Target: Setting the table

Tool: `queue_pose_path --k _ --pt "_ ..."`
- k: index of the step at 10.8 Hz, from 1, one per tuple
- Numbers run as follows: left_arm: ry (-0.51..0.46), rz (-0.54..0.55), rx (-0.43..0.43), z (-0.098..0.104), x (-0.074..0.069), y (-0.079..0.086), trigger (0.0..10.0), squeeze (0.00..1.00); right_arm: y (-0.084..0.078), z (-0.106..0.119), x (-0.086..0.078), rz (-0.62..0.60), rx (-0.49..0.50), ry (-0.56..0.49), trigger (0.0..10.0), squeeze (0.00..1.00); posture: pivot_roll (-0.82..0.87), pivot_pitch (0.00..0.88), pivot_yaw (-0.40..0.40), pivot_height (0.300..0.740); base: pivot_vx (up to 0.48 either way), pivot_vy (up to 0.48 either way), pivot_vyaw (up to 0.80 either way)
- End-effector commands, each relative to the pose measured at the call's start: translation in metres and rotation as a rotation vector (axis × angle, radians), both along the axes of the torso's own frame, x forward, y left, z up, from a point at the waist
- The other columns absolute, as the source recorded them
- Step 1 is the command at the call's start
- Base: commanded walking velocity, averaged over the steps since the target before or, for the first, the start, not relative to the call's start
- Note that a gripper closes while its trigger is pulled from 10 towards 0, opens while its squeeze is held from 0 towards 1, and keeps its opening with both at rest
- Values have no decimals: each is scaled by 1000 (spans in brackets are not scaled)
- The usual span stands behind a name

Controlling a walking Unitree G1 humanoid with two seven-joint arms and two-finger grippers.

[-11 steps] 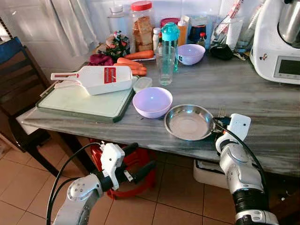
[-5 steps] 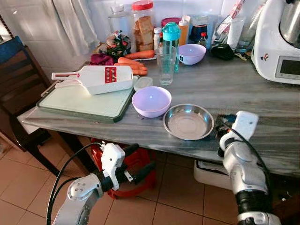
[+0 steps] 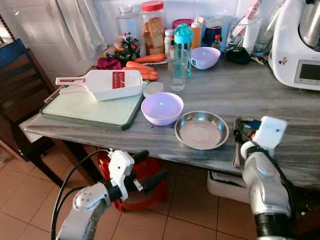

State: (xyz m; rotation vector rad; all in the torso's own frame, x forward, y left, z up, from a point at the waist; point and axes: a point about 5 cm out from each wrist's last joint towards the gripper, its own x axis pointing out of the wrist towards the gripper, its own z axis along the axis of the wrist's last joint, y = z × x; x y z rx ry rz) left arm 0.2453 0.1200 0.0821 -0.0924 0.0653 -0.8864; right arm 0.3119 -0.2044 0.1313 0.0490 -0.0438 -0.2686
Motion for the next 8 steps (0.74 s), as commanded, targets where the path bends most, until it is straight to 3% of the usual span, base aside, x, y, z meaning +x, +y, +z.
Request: queue_pose_path --k 1,4,5,8 --pt "-23 27 -17 6 5 4 10000 0 10 17 -5 60 -87 -102 10000 1000 60 0 91 740 0 0 0" --pt "-59 162 -62 19 17 6 10000 0 12 16 -29 109 -159 -128 10000 1000 51 0 82 740 0 0 0" --pt "-62 232 -28 16 22 8 10000 0 13 15 -34 109 -160 -139 10000 1000 45 0 81 740 0 0 0" --pt "-150 627 97 19 37 31 10000 0 17 14 -53 112 -177 -160 10000 988 37 0 80 740 0 0 0"
